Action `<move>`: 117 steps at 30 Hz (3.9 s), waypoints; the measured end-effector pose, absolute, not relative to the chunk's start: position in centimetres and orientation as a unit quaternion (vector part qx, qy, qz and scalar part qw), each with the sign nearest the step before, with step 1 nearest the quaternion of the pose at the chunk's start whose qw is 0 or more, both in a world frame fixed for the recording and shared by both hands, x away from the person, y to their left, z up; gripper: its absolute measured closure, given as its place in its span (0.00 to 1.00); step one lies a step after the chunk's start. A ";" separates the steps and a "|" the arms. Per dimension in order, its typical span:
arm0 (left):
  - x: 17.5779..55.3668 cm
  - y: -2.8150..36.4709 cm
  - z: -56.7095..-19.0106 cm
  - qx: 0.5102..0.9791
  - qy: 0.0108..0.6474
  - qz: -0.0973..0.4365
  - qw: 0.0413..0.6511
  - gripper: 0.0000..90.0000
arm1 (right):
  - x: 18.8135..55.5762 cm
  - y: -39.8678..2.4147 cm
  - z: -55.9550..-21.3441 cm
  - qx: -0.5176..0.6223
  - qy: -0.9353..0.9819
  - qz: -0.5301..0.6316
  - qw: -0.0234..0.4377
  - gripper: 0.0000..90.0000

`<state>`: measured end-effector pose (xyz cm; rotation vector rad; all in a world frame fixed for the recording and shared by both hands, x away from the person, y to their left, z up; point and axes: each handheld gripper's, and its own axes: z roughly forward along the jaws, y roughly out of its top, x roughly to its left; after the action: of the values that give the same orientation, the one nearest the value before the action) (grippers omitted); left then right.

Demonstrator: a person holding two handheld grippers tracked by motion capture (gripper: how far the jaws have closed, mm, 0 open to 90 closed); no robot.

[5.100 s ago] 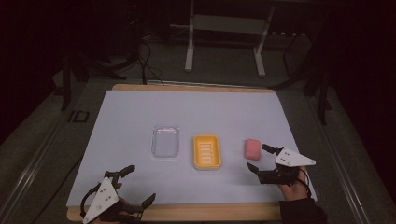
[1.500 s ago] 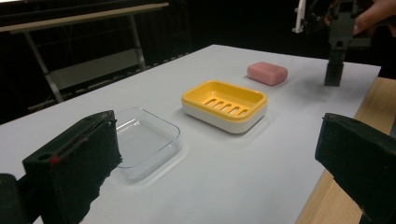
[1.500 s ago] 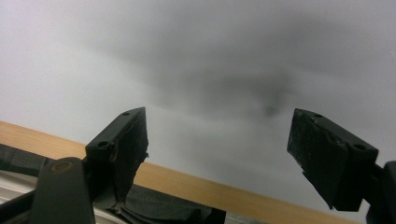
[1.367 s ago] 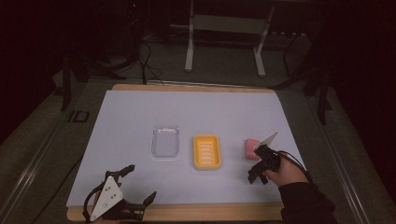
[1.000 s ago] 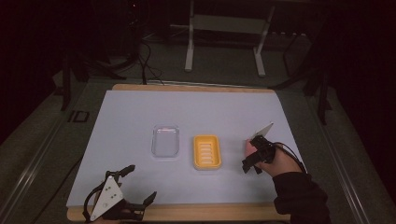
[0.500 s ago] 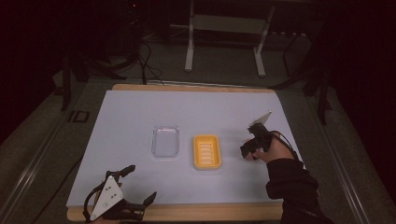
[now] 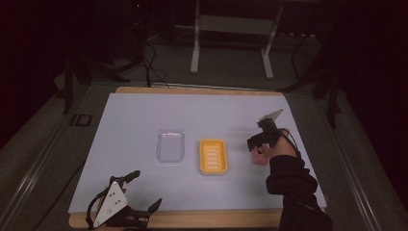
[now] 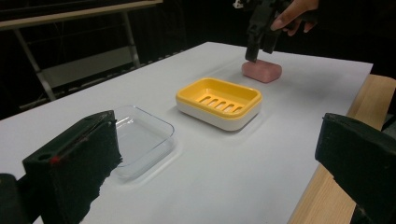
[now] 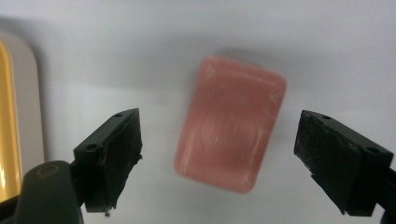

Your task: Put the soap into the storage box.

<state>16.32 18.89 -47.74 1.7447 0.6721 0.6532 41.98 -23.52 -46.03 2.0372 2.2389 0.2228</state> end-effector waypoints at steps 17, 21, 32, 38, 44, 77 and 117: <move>16.3 18.9 -47.7 0.737 0.283 0.275 0.549 0.00 | 43.3 -23.1 -47.8 0.711 0.698 0.059 0.061 0.25; 16.3 18.9 -47.7 0.737 0.282 0.275 0.549 0.00 | 43.3 -23.0 -48.1 0.710 0.699 0.052 0.068 0.25; 16.3 18.9 -47.7 0.737 0.282 0.276 0.548 0.00 | 43.3 -22.8 -48.5 0.708 0.699 0.037 0.094 0.26; 16.2 18.9 -47.7 0.737 0.282 0.276 0.548 0.00 | 43.3 -23.1 -49.0 0.711 0.696 0.026 0.095 0.27; 16.3 18.9 -47.8 0.738 0.281 0.276 0.548 0.00 | 43.4 -23.3 -49.7 0.717 0.693 0.024 0.074 0.32; 16.3 18.9 -47.8 0.740 0.281 0.277 0.545 0.00 | 43.9 -22.7 -47.0 0.704 0.708 0.003 0.046 0.41; 16.1 18.8 -47.6 0.738 0.275 0.275 0.551 0.00 | 42.2 -10.4 -41.3 0.638 0.767 0.016 0.057 0.42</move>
<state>16.08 18.77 -47.62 1.7471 0.6518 0.6501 42.15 -10.45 -41.30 1.9355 2.3262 0.0475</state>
